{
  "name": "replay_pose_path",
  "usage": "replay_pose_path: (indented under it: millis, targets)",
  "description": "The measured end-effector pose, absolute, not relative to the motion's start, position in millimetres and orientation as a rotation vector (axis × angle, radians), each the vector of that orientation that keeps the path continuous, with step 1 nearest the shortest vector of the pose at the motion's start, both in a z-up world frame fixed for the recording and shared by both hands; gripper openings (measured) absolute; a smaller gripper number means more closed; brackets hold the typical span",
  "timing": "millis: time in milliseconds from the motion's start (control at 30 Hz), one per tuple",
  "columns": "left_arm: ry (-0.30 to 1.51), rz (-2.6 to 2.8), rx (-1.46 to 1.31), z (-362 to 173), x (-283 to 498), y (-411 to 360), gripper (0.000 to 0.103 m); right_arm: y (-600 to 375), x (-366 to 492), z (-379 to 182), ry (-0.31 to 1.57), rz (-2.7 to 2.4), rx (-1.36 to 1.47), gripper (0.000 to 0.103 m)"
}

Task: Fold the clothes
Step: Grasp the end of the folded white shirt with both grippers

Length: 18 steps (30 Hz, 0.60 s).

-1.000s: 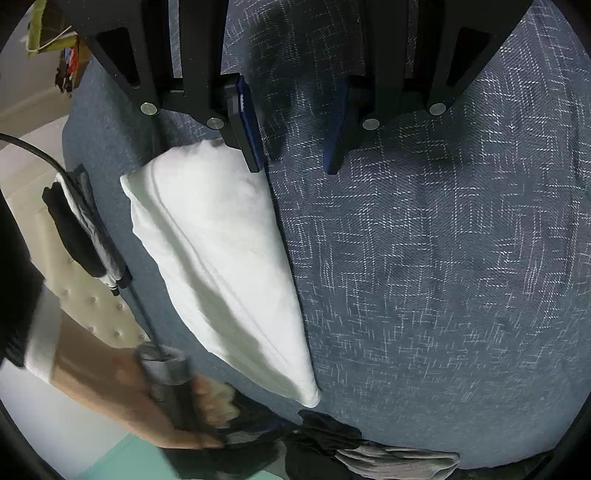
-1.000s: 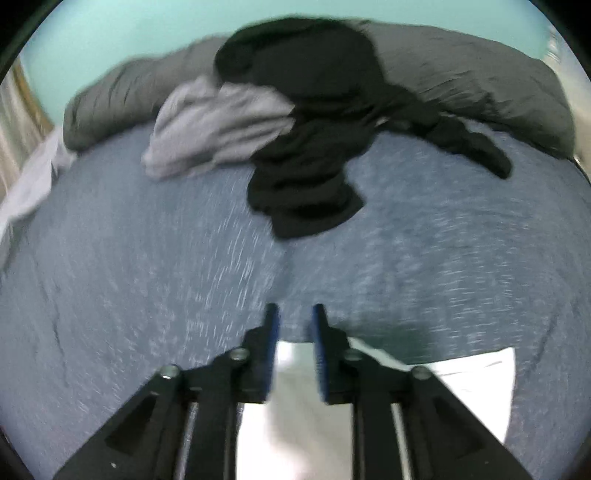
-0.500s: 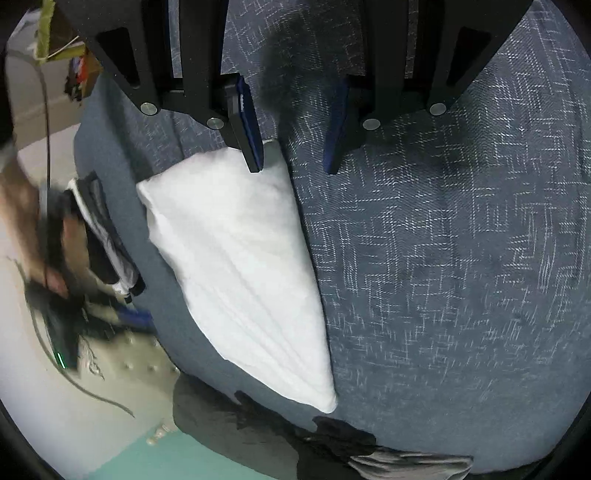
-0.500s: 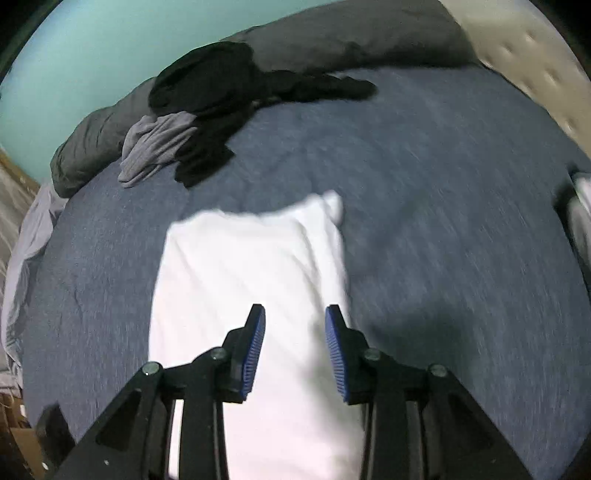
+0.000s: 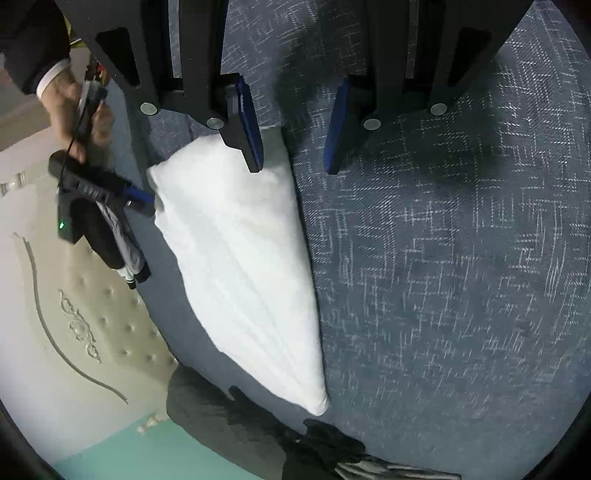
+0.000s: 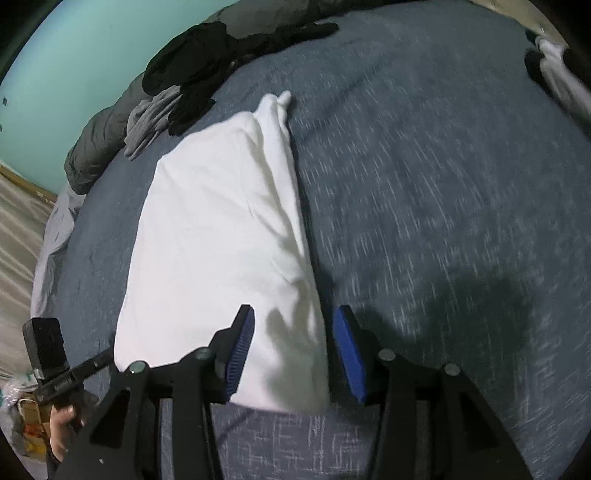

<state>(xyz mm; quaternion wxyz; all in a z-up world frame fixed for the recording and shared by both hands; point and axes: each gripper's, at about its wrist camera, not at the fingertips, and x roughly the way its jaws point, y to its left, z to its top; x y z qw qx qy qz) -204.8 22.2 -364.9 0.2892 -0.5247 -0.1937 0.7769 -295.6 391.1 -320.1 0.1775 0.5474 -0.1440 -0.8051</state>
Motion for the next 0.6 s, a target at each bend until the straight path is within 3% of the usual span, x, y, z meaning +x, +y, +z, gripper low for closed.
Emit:
replay_pose_path:
  millis: [167,400,600]
  targets:
    - [-0.551,2.068,-1.406,-367,-204,29,0.038,399,-289,-329,-0.439,-2.230,1.552,0.054]
    - [-0.619,2.067,-1.380,-364,-206,32,0.038,402,-284,-337,-0.466,-2.165,1.549,0.055]
    - [-0.642,2.037,-1.348,-362,-204,43,0.044,400,-283,-342,-0.457,-2.127,1.549,0.055]
